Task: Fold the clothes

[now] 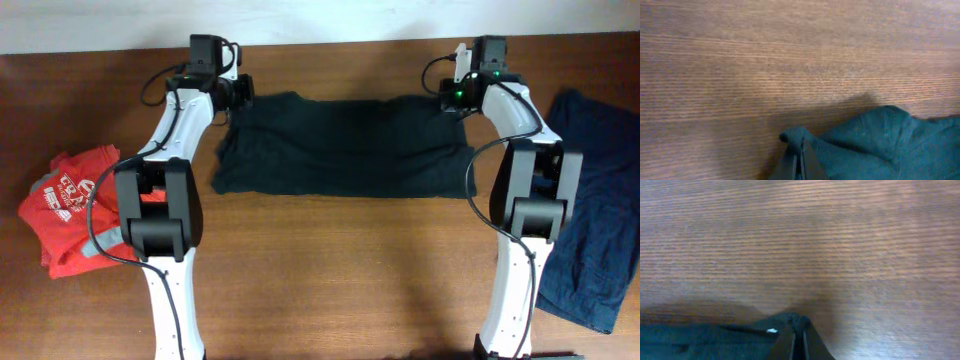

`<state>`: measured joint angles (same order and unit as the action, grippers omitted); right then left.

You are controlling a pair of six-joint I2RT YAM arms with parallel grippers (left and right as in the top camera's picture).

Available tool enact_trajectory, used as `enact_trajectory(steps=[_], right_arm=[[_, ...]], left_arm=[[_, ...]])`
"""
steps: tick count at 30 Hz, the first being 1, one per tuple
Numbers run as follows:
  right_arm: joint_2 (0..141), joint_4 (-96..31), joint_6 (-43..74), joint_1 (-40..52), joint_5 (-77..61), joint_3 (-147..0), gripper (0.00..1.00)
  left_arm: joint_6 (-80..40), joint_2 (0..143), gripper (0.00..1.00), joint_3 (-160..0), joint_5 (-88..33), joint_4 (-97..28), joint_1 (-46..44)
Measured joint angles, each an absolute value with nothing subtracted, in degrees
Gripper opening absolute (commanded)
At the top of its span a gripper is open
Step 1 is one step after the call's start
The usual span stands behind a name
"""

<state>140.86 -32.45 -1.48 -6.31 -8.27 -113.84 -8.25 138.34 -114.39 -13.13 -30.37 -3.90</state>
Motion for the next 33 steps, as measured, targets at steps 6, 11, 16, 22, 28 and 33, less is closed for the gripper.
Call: enact_trajectory(steps=[6,11,16,22,28,33], right_arm=[[140.7,-41.2,-1.2,-7.2,-8.0,-120.0,0.12],[140.5,-51.1,-1.0,-7.2,-8.0,-127.0,0.12],[140.4,-63.2,-1.0,-7.2,-7.9,-133.8,0.12],[140.0,-75.0,-1.1,-7.6,-7.8,-138.9,0.12],[139.9,-83.9,-1.0,-9.7,-7.6,-139.0,0.12],[139.9,-88.1,-1.1,-11.5,-7.6,-139.0,0.16]], left_arm=[[-8.6,137.6,0.01,-114.4,-20.7,-29.1,-2.2],[-8.6,135.3,0.01,-114.4,-23.6,-29.3,-2.2],[-8.6,132.7,0.0,-114.4,-25.6,-31.6,-2.2],[-8.7,130.7,0.01,-114.7,-26.4,-40.1,-2.2],[-8.7,130.6,0.0,-114.7,-26.6,-49.2,-1.0],[-8.7,130.6,0.01,-114.8,-26.8,-56.9,1.1]])
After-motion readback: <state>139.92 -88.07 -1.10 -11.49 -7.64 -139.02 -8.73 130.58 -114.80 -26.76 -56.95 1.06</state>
